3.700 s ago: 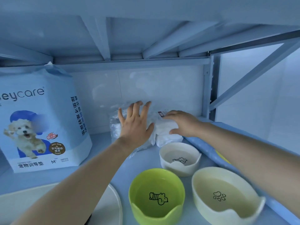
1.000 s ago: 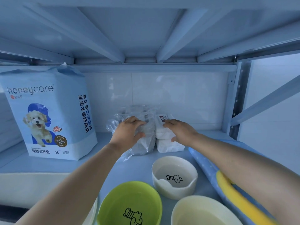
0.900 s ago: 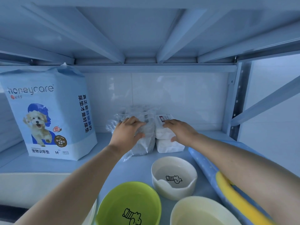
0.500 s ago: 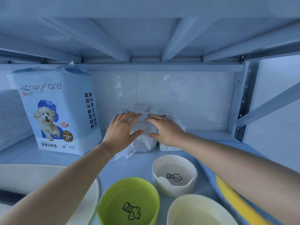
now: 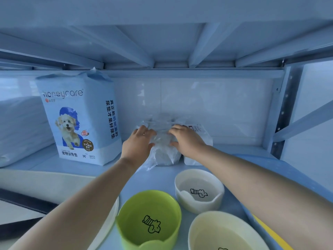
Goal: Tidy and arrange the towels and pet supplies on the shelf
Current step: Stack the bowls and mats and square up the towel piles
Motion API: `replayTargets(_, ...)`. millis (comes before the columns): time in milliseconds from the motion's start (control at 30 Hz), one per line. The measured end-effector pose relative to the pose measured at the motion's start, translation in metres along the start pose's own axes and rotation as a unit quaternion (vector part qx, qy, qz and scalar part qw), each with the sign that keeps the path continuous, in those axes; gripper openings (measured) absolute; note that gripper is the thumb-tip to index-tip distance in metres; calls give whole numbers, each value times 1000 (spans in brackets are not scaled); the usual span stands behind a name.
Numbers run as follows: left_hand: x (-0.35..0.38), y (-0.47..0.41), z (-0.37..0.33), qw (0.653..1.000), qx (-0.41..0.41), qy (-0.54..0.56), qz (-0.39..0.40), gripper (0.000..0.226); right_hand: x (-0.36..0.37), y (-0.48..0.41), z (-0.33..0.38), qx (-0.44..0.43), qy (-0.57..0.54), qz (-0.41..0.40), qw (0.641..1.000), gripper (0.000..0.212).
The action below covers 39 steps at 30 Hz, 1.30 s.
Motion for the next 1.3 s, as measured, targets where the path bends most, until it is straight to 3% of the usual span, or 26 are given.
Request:
replayTargets(233,-37,5,43,999,41,16,-7,55,-20,-2,37,-38,-21,-39,998,46)
replayTargets(600,-101,26,186,999,26,-7,32,34,6,-60,159,-92,3,-9,996,47)
replayTargets(800,-103,51,276,991,19,-69,111,36,48,-82,215,-150,79,27,985,46)
replayTargets(967,-102,55,325,992,-4,-56,115,37,70,-105,234,-156,118,-2,981,41)
replayTargets(1100,-92,49,344,994,-5,-39,104,48,87,-118,241,-142,175,1,974,48)
replayTargets(1300,-65,40,358,993,-26,1,119,81,114,-124,238,-125,241,-8,962,64)
Point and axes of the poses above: each hand's wrist, its own y-axis away from the middle knuckle, its own x-axis out of the palm, z = x × y, the point moved 3 cm from there along -y, towards the middle knuckle
